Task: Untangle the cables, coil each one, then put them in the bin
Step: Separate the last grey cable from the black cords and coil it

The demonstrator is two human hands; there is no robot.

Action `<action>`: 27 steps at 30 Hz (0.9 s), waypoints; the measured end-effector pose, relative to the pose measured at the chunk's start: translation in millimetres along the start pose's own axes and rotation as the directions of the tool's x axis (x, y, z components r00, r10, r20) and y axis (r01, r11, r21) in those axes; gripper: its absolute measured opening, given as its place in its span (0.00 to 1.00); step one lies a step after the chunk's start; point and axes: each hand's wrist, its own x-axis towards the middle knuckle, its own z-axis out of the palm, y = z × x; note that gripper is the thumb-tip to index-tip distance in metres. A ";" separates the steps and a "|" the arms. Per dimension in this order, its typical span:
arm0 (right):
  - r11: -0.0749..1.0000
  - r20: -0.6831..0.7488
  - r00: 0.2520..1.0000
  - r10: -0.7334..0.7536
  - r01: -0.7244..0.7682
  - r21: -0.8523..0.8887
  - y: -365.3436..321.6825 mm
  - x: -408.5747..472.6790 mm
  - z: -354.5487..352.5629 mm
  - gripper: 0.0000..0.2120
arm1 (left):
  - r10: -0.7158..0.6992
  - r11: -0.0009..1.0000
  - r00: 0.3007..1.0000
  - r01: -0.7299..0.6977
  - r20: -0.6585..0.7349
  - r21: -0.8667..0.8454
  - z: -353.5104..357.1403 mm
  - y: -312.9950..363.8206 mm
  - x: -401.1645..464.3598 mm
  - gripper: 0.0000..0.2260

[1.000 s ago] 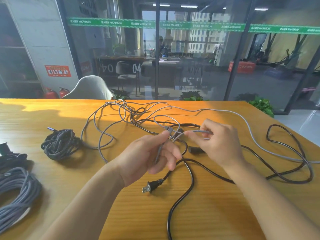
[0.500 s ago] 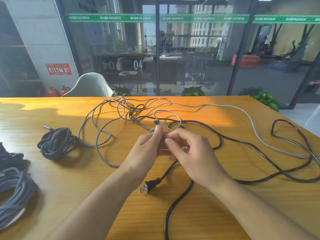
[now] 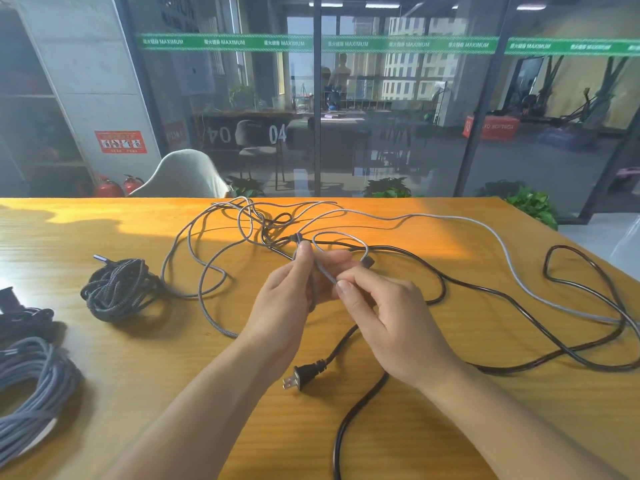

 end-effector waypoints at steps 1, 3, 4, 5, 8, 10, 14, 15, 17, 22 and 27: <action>1.000 -0.007 1.000 -0.002 0.002 0.006 -0.9 0.0 0.7 0.12 | -0.004 1.000 1.000 0.003 0.018 0.007 0.1 -0.3 -0.7 0.25; 1.000 -0.003 1.000 -0.010 0.010 0.010 -2.3 -0.9 2.3 0.11 | -0.008 1.000 0.999 0.007 0.034 0.019 0.9 0.1 -1.5 0.25; 1.000 0.015 1.000 -0.016 0.015 0.017 -3.0 -1.5 2.6 0.11 | -0.012 1.000 0.999 0.011 0.030 0.022 1.0 1.1 -2.0 0.25; 0.999 0.053 0.998 -0.019 0.017 0.034 -3.5 -2.4 2.5 0.11 | -0.012 1.000 1.000 0.012 0.024 0.008 0.9 2.5 -2.4 0.24; 0.996 0.255 0.966 -0.035 0.013 0.087 -6.6 -2.9 0.1 0.13 | -0.023 0.989 0.999 0.018 -0.031 -0.149 -1.8 13.2 -1.8 0.23; 0.995 0.379 0.920 -0.097 0.093 0.030 -2.9 -2.2 0.3 0.16 | -0.052 0.961 0.999 0.046 -0.017 -0.273 -6.5 21.9 -1.3 0.21; 0.949 0.513 0.843 -0.161 0.274 -0.153 21.1 4.7 2.8 0.20 | -0.133 0.894 0.951 0.236 0.279 -0.380 -16.6 30.3 -4.0 0.21; 0.936 0.531 0.836 -0.137 0.285 -0.206 27.7 8.1 0.4 0.22 | -0.149 0.893 0.928 0.274 0.340 -0.357 -18.5 30.4 -5.3 0.21; 0.910 0.525 0.847 -0.081 0.278 -0.307 40.8 15.5 -10.1 0.25 | -0.184 0.899 0.887 0.326 0.424 -0.292 -21.9 30.3 -6.7 0.21; 0.841 0.334 0.942 0.036 0.151 -0.519 72.1 28.0 -53.8 0.25 | -0.239 0.911 0.802 0.380 0.548 -0.159 -38.8 34.6 -5.2 0.21; 0.842 0.078 0.988 0.130 -0.068 -0.535 71.4 26.1 -89.9 0.21 | -0.298 0.926 0.808 0.375 0.509 -0.053 -39.9 35.8 -6.4 0.21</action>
